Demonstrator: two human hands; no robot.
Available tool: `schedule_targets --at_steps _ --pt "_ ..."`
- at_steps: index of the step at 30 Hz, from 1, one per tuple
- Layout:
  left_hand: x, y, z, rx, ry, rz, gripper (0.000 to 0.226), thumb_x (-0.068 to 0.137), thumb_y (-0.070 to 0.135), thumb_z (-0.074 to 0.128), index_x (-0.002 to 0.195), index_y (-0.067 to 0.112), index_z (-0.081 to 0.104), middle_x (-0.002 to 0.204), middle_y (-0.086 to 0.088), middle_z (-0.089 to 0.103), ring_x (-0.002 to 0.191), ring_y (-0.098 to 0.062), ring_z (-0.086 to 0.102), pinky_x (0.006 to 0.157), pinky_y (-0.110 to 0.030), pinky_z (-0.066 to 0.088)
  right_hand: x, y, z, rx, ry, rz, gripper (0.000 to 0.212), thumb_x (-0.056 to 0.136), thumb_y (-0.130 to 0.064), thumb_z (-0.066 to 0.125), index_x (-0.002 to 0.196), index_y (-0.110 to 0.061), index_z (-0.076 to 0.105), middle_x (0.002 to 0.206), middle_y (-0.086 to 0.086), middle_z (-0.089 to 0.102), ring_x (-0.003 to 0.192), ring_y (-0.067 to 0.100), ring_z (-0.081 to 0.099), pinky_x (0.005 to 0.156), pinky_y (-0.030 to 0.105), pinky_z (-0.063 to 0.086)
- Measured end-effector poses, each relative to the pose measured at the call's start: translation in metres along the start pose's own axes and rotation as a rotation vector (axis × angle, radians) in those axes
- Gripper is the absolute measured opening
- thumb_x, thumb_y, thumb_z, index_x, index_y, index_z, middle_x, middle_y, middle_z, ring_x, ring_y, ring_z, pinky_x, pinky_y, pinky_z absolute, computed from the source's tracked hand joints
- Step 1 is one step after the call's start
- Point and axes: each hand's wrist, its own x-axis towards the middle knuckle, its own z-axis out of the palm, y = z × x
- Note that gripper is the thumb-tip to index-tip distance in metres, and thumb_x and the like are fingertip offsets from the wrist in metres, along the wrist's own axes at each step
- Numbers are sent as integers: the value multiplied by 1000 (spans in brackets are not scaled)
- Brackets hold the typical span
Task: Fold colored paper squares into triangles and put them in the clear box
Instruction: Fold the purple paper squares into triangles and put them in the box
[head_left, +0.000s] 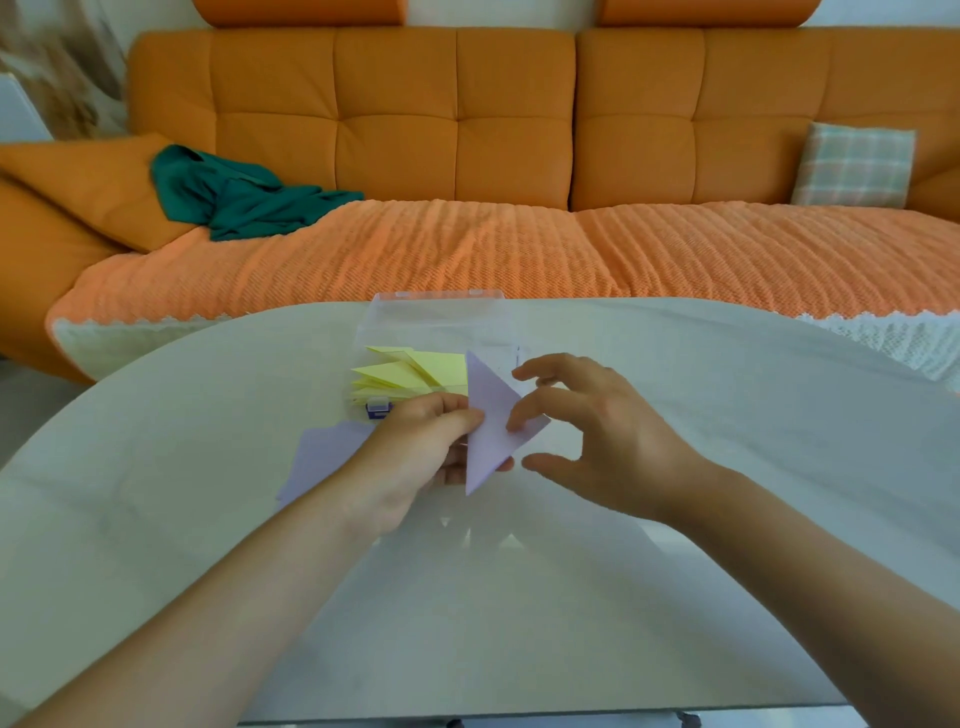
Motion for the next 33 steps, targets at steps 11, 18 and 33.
schedule_targets --at_steps 11,18,33 --pt "8 -7 -1 -135 -26 108 30 89 2 68 118 9 64 109 -11 75 101 -25 73 82 -28 60 4 -2 1 411 48 430 8 83 -45 72 79 -40 77 108 -25 68 101 -10 60 80 7 41" --pt "9 -9 2 -36 -59 103 26 98 6 48 112 10 70 107 -9 76 99 -24 73 83 -36 60 8 -2 -2 572 45 628 12 82 -34 76 71 -31 76 66 -7 71 53 3 55 46 15 42" --pt "8 -20 12 38 57 249 11 97 14 62 103 12 71 91 -3 78 87 -19 75 67 -24 59 9 -9 -3 716 -39 670 13 85 -25 67 79 -29 78 73 -6 74 63 9 68 64 27 54"
